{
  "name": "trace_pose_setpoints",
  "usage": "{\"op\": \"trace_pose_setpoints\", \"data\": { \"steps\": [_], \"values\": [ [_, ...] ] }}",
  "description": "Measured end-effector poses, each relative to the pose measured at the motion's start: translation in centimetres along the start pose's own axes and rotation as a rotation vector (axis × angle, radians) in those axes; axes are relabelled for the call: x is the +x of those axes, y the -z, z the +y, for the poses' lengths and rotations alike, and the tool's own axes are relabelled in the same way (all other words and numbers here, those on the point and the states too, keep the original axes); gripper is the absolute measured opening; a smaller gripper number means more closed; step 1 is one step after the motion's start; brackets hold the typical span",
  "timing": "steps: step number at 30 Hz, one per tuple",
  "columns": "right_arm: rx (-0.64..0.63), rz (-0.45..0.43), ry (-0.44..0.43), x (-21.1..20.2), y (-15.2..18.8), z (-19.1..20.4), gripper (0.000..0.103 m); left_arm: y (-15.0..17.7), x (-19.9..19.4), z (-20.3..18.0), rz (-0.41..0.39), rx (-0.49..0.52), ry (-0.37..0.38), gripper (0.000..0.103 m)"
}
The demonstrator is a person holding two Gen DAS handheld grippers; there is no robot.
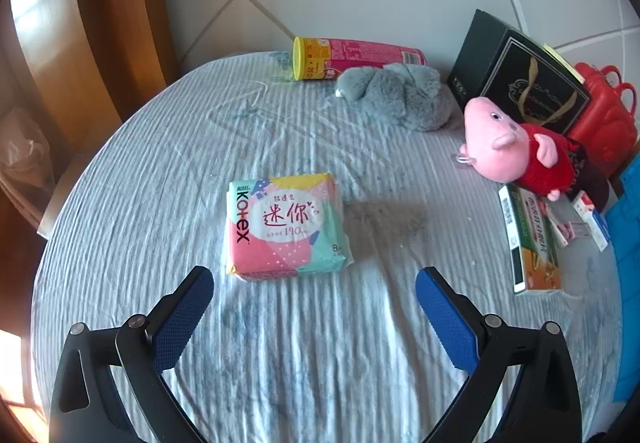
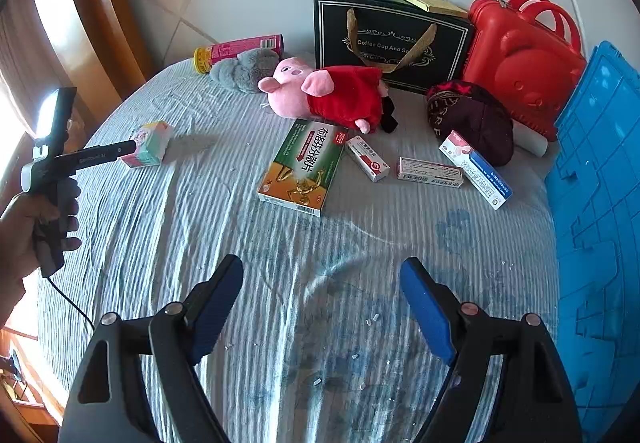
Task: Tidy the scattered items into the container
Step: 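Move both open tools back from the crate to the items on the bed, then grasp the Kotex pad pack with the left tool while the right tool grasps the green-and-orange medicine box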
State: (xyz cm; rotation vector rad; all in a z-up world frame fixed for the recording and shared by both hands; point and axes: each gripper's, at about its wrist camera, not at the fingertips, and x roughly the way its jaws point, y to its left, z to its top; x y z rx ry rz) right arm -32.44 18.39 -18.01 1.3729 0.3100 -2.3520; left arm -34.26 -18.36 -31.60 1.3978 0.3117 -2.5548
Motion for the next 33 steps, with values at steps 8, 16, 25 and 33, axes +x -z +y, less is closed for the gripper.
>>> {"op": "trace_pose_setpoints", "data": {
  "steps": [8, 16, 25, 33],
  "values": [
    [-0.028, -0.001, 0.029, 2.9, -0.5, 1.4, 0.081, -1.6, 5.1, 1.2, 0.044, -0.031, -0.025, 0.102],
    [0.002, 0.028, 0.036, 8.9, -3.5, 1.7, 0.081, -2.0, 7.8, 1.3, 0.082, -0.037, -0.043, 0.102],
    [0.025, 0.070, 0.034, 14.7, -6.9, 2.3, 0.081, -2.2, 7.8, 1.4, 0.066, -0.015, -0.039, 0.080],
    [0.056, 0.084, 0.076, 18.4, -8.5, 4.2, 0.102, -1.0, 4.3, 1.3, 0.003, -0.007, 0.000, 0.079]
  ]
}}
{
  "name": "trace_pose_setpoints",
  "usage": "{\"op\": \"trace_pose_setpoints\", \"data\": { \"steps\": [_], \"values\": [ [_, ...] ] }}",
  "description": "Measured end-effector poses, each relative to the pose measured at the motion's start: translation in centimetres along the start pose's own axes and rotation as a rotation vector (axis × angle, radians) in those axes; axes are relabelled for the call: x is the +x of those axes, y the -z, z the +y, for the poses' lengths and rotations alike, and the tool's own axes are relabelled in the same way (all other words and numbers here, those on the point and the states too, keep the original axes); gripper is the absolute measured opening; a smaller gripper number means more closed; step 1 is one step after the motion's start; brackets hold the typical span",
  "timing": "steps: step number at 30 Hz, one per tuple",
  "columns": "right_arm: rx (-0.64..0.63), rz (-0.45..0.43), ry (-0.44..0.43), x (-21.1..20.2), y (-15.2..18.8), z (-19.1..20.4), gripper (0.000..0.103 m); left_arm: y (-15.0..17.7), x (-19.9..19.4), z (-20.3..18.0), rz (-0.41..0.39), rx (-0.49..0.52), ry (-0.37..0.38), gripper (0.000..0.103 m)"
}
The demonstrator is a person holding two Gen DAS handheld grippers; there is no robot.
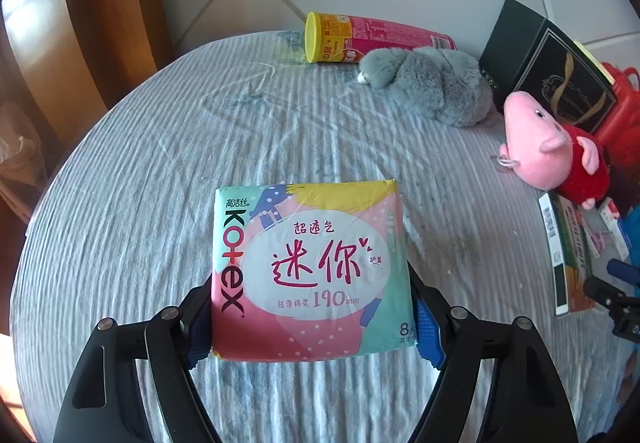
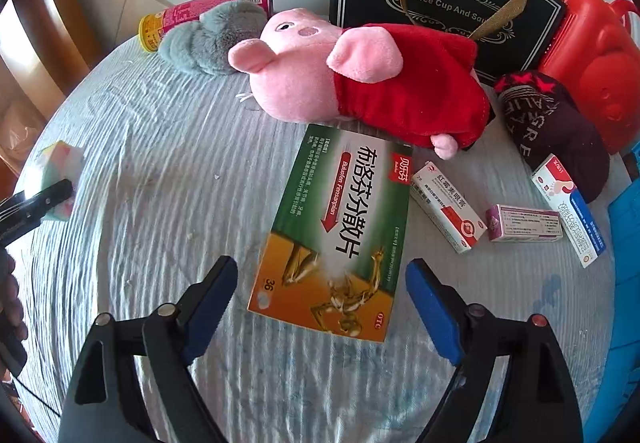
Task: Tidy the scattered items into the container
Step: 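Grasp the Kotex pad pack with the left tool while the right tool grasps the green-and-orange medicine box, then lift and carry the pad pack and medicine box in both tools over the crate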
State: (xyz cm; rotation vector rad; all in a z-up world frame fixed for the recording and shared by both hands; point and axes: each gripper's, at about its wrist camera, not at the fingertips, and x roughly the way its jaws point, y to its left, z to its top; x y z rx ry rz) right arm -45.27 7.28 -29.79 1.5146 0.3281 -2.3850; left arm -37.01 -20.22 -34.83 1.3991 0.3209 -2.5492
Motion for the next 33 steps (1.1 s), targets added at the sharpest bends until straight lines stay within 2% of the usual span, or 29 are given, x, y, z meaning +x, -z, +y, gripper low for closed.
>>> {"op": "trace_pose_setpoints", "data": {
  "steps": [6, 14, 17, 19, 33],
  "values": [
    [0.057, 0.030, 0.021, 3.0, -0.2, -0.5, 0.103, 1.3, -2.0, 1.1, -0.032, -0.015, 0.023, 0.079],
    [0.084, 0.053, 0.015, 4.7, -0.4, -0.5, 0.103, 2.5, -3.6, 2.7, -0.051, -0.035, 0.025, 0.079],
    [0.090, 0.042, 0.017, 4.5, -0.3, -0.3, 0.100, 2.7, -4.1, 3.1, -0.055, -0.037, 0.018, 0.079],
    [0.073, 0.037, 0.014, 4.1, -0.3, 0.1, 0.090, 2.9, -4.3, 3.2, -0.052, -0.035, 0.009, 0.079],
    [0.013, 0.035, -0.026, 2.4, 1.4, 2.1, 0.089, 3.5, -6.0, 3.2, -0.057, -0.055, 0.002, 0.079]
  ]
}}
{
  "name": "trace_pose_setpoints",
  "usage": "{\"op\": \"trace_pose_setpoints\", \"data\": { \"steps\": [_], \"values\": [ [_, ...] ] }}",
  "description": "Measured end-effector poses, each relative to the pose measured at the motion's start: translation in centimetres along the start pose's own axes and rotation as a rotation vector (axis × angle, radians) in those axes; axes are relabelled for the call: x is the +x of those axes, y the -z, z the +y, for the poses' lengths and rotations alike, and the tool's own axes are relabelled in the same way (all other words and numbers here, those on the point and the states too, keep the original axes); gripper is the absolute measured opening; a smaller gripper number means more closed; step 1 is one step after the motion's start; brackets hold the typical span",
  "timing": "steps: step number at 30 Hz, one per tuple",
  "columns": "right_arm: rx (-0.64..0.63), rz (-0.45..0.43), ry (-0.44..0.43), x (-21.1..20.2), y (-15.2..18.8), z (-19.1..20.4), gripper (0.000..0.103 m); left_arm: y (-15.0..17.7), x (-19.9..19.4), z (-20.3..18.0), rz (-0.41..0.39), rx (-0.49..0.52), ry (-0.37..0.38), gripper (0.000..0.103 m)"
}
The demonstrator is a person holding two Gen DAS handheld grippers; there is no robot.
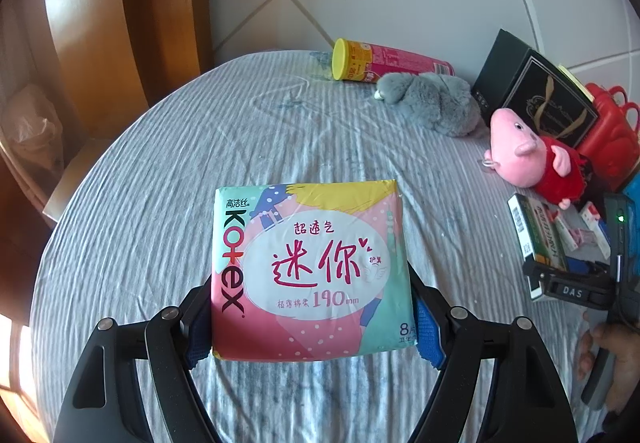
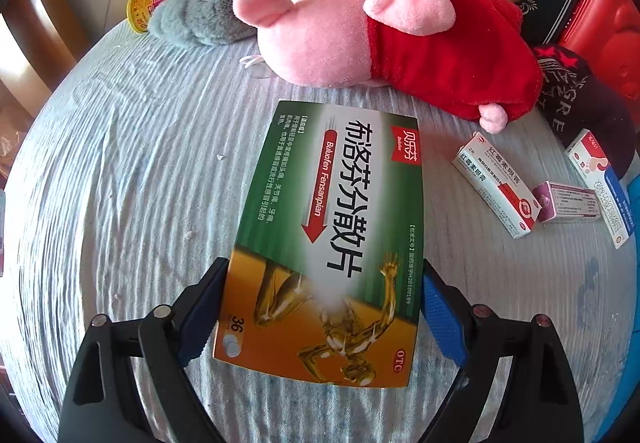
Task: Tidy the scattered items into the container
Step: 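Lift and carry the pad pack and medicine box in both tools over the crate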
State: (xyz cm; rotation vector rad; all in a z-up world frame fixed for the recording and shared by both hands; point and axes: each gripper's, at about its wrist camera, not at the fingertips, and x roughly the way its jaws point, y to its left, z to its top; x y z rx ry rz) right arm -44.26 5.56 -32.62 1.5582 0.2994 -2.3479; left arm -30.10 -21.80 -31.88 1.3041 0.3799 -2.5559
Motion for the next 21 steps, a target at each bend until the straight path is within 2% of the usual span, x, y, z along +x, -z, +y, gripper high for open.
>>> {"op": "trace_pose_setpoints", "data": {
  "steps": [10, 21],
  "values": [
    [-0.019, -0.024, -0.030, -3.6, 0.6, 0.8, 0.088, 0.6, -2.9, -0.5, -0.017, -0.012, -0.005, 0.079],
    [-0.039, -0.043, -0.044, -9.0, 4.3, 0.0, 0.087, 1.8, -7.7, -2.3, -0.042, -0.003, 0.019, 0.079]
  ]
}}
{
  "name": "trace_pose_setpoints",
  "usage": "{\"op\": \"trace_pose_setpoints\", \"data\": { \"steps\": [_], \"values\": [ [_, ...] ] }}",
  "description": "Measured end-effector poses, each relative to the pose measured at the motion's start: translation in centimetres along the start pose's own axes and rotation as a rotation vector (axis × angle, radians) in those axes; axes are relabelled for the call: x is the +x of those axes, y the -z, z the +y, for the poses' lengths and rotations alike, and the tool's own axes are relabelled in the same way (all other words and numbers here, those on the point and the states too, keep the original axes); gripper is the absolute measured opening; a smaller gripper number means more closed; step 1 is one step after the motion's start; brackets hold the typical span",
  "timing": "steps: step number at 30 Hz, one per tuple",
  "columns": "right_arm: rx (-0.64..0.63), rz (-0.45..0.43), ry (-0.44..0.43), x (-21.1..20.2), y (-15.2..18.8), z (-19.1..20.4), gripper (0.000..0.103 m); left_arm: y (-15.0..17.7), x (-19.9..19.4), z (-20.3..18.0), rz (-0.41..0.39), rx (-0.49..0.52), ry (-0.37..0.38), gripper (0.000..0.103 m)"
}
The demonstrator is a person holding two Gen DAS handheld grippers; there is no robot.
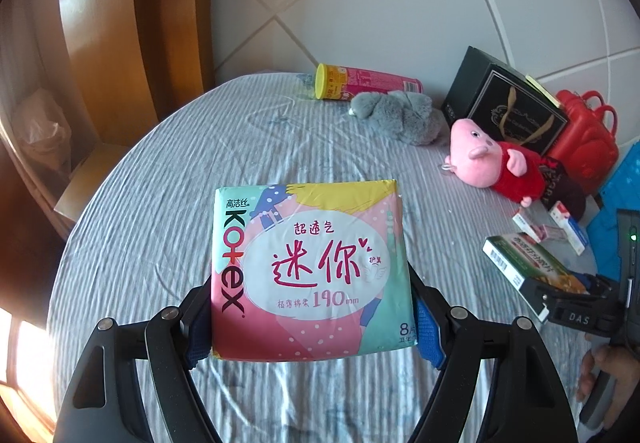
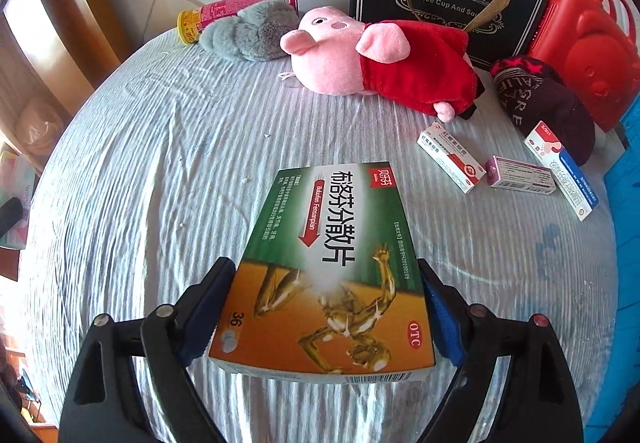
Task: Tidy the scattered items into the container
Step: 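Lift and carry the pad pack and medicine box in both tools over the crate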
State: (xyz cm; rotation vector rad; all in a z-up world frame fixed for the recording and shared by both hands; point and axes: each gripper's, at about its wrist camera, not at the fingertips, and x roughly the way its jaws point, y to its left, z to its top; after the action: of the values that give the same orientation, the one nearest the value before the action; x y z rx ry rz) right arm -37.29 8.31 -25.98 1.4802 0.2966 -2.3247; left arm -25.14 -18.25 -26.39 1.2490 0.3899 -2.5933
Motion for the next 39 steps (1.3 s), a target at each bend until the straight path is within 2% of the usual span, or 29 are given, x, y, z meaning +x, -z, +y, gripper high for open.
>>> {"op": "trace_pose_setpoints", "data": {
  "steps": [11, 20, 31, 39],
  "values": [
    [-0.009, -0.067, -0.005, -8.7, 2.5, -0.8, 0.087, -0.1, -6.4, -2.6, -0.032, 0.026, 0.029, 0.079],
    [-0.024, -0.162, -0.036, -16.5, 3.8, -2.7, 0.087, -0.6, -11.6, -6.7, -0.048, 0.083, 0.020, 0.079],
    [-0.015, -0.302, -0.081, -27.2, 6.1, -9.0, 0.087, -1.3, -18.9, -16.0, -0.126, 0.141, 0.043, 0.079],
    [-0.015, -0.392, -0.086, -34.7, 7.8, -15.4, 0.087, -1.1, -23.1, -24.6, -0.178, 0.176, 0.081, 0.079]
  ]
}}
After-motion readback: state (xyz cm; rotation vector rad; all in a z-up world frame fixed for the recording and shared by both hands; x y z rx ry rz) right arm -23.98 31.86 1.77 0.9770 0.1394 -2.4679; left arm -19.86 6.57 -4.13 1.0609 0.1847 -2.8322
